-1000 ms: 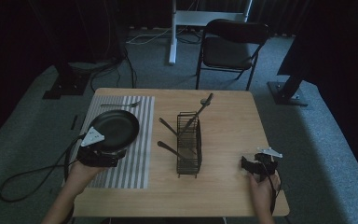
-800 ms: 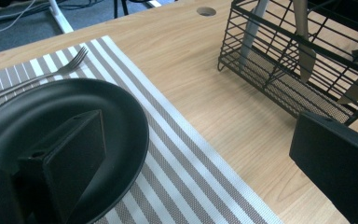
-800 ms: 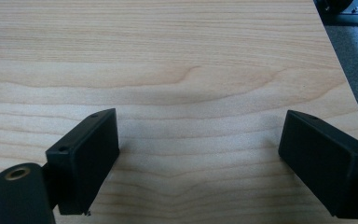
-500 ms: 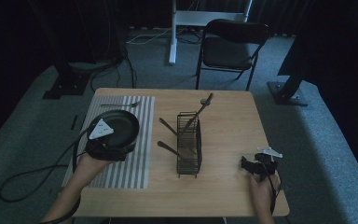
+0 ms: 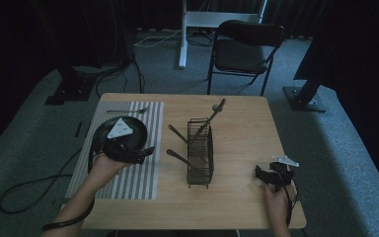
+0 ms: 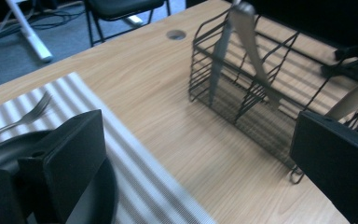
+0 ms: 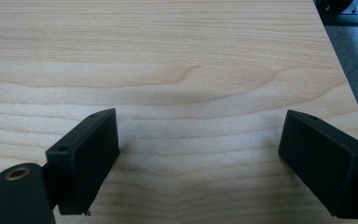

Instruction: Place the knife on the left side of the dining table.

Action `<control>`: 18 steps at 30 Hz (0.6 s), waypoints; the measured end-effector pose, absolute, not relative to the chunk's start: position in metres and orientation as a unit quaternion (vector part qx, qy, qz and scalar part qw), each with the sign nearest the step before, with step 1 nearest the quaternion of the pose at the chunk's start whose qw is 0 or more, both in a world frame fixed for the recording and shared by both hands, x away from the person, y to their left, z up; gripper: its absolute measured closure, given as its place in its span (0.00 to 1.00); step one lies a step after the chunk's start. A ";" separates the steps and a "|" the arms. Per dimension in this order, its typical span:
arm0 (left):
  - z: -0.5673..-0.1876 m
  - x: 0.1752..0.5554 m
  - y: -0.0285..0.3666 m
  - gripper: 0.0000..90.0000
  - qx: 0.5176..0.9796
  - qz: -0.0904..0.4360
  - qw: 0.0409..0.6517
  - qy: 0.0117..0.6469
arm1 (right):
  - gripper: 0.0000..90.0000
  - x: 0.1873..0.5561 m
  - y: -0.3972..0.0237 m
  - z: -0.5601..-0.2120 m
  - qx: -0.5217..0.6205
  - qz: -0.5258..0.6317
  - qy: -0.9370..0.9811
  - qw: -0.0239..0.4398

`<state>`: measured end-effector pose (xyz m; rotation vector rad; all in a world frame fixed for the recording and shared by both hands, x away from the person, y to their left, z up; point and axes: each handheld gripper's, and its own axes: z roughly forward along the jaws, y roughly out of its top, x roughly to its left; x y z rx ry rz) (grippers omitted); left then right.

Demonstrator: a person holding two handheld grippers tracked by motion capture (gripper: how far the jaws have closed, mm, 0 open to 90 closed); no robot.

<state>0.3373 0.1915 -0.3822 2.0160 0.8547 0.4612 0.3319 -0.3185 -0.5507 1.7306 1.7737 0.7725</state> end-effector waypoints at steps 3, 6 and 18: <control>-0.378 0.340 0.184 0.04 0.813 0.185 0.439 0.336 | 0.12 0.332 -0.319 -0.551 0.642 0.287 0.658 0.270; -0.375 0.344 0.179 0.04 0.814 0.183 0.441 0.332 | 0.12 0.332 -0.318 -0.551 0.642 0.287 0.658 0.269; -0.367 0.367 0.160 0.05 0.811 0.164 0.452 0.334 | 0.12 0.332 -0.319 -0.551 0.642 0.287 0.658 0.270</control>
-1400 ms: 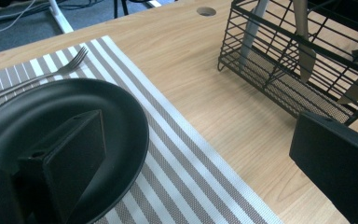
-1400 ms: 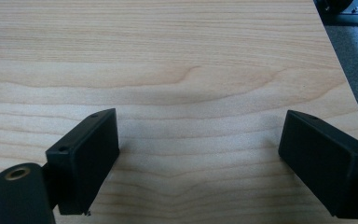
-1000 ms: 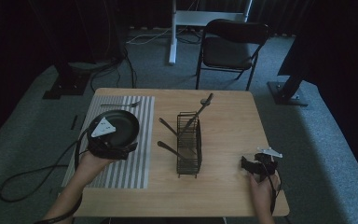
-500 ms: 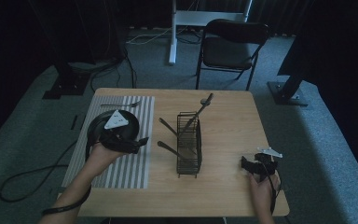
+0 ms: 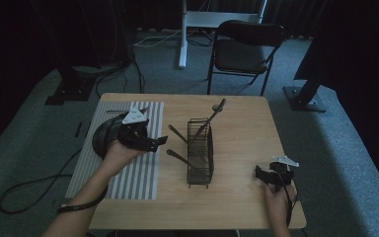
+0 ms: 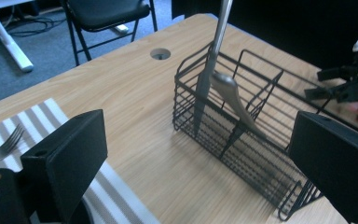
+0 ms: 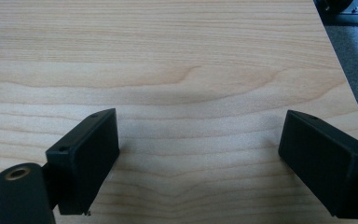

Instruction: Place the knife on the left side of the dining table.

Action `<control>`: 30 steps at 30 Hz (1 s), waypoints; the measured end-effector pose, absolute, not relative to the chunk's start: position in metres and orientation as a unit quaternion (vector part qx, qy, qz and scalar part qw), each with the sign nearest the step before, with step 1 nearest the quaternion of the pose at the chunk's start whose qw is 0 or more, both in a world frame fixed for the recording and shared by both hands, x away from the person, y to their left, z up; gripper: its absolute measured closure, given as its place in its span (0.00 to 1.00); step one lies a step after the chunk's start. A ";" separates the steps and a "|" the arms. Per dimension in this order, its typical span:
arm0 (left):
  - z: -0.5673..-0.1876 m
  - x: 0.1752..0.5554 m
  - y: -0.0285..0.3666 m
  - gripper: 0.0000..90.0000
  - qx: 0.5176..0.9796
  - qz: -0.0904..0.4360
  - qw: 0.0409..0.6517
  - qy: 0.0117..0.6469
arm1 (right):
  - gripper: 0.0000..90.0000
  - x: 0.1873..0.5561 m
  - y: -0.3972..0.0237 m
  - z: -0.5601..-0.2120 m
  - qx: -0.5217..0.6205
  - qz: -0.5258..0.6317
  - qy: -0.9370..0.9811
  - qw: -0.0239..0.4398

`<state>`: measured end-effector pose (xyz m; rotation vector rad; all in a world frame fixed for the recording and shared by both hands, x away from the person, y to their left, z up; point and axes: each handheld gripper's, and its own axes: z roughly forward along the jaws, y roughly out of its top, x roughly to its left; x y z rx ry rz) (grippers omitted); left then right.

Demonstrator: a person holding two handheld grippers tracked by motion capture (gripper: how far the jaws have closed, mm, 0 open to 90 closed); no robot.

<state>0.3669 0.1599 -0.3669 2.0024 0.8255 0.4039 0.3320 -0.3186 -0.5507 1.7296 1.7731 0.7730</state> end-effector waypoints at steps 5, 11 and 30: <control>-0.366 0.374 0.153 0.07 0.813 0.163 0.448 0.334 | 0.12 0.332 -0.319 -0.551 0.642 0.287 0.658 0.270; -0.369 0.383 0.147 0.15 0.811 0.148 0.454 0.338 | 0.13 0.332 -0.319 -0.551 0.642 0.287 0.658 0.270; -0.381 0.400 0.139 0.51 0.796 0.065 0.486 0.355 | 0.13 0.332 -0.319 -0.551 0.642 0.287 0.658 0.270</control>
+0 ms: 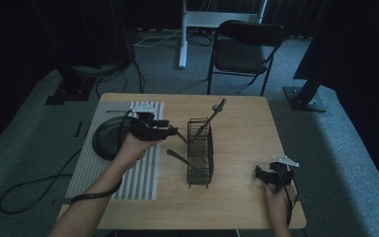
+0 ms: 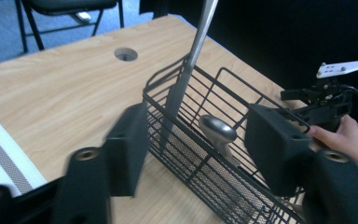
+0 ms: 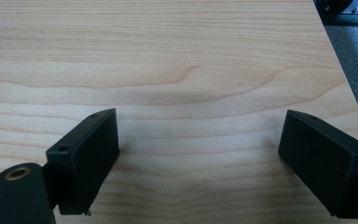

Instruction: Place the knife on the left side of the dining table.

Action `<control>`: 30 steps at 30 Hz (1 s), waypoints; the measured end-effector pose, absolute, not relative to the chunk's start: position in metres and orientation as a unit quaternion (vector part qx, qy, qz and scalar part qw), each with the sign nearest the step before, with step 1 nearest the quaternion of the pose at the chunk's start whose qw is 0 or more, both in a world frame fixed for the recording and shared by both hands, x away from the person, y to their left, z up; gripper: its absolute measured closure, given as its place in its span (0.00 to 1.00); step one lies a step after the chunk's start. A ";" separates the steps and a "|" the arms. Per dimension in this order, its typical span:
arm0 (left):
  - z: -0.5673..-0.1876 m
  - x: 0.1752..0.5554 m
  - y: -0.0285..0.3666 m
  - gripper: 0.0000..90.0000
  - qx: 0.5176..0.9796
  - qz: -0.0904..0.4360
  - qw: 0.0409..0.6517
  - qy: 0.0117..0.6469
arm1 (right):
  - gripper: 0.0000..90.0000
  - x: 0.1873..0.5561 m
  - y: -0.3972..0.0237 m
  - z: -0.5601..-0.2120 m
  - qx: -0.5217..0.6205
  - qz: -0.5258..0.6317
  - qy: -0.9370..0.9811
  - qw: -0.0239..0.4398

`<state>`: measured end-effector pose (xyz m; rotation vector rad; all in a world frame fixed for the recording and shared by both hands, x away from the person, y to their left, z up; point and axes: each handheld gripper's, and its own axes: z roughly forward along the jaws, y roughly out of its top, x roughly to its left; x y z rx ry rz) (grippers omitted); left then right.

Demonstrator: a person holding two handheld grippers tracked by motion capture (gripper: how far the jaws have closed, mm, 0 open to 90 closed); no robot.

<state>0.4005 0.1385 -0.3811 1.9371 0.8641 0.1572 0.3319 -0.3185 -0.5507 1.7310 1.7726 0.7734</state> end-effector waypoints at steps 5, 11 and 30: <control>-0.383 0.402 0.136 0.60 0.796 0.044 0.481 0.366 | 0.13 0.332 -0.318 -0.551 0.642 0.287 0.657 0.270; -0.380 0.399 0.129 0.78 0.797 0.038 0.479 0.367 | 0.13 0.332 -0.318 -0.551 0.643 0.287 0.657 0.270; -0.355 0.375 0.102 0.88 0.789 0.078 0.506 0.340 | 0.13 0.332 -0.319 -0.551 0.642 0.287 0.658 0.270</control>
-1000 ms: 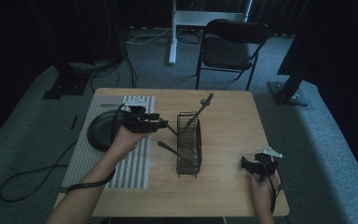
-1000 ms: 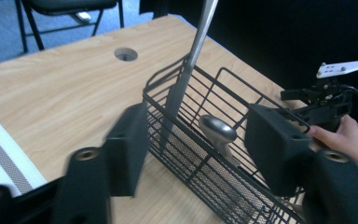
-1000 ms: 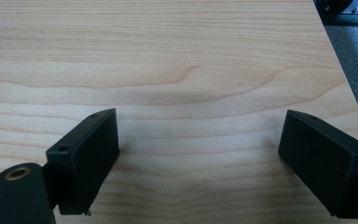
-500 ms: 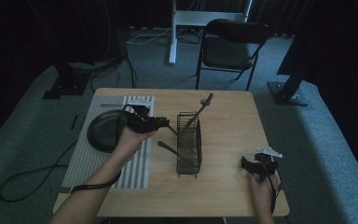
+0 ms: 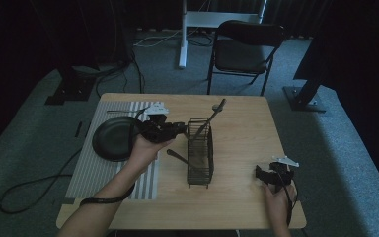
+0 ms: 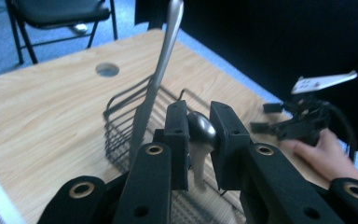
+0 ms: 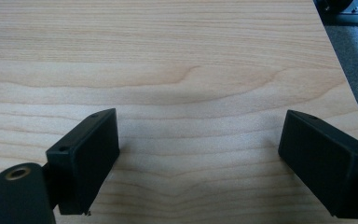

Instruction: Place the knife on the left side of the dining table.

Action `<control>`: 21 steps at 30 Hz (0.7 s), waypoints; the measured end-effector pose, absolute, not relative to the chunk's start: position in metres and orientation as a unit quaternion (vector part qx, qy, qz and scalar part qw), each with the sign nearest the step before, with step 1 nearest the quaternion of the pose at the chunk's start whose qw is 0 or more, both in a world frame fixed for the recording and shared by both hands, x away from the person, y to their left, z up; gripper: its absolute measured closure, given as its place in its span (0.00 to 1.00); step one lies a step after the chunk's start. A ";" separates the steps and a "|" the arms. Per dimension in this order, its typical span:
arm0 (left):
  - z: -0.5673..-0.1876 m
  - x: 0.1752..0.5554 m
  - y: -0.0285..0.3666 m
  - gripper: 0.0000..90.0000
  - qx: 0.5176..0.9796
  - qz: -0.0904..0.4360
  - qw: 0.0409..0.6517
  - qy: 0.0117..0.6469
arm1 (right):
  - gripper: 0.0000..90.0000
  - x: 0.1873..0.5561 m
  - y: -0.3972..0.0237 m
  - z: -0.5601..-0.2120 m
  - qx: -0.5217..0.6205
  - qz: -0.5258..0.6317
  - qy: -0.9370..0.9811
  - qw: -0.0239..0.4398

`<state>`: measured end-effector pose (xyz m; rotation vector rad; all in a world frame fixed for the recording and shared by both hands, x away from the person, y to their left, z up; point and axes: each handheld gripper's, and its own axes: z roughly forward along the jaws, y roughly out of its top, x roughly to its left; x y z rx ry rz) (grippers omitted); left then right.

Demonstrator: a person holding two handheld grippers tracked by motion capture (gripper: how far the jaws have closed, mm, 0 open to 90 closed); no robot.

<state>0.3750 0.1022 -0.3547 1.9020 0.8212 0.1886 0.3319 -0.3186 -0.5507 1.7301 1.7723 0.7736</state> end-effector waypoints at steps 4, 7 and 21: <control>-0.346 0.372 0.095 0.91 0.788 0.092 0.510 0.331 | 0.13 0.332 -0.319 -0.551 0.642 0.287 0.658 0.270; -0.343 0.373 0.094 0.92 0.787 0.095 0.512 0.331 | 0.13 0.332 -0.319 -0.551 0.642 0.287 0.658 0.270; -0.315 0.360 0.097 0.93 0.785 0.095 0.534 0.298 | 0.13 0.332 -0.319 -0.551 0.642 0.287 0.658 0.270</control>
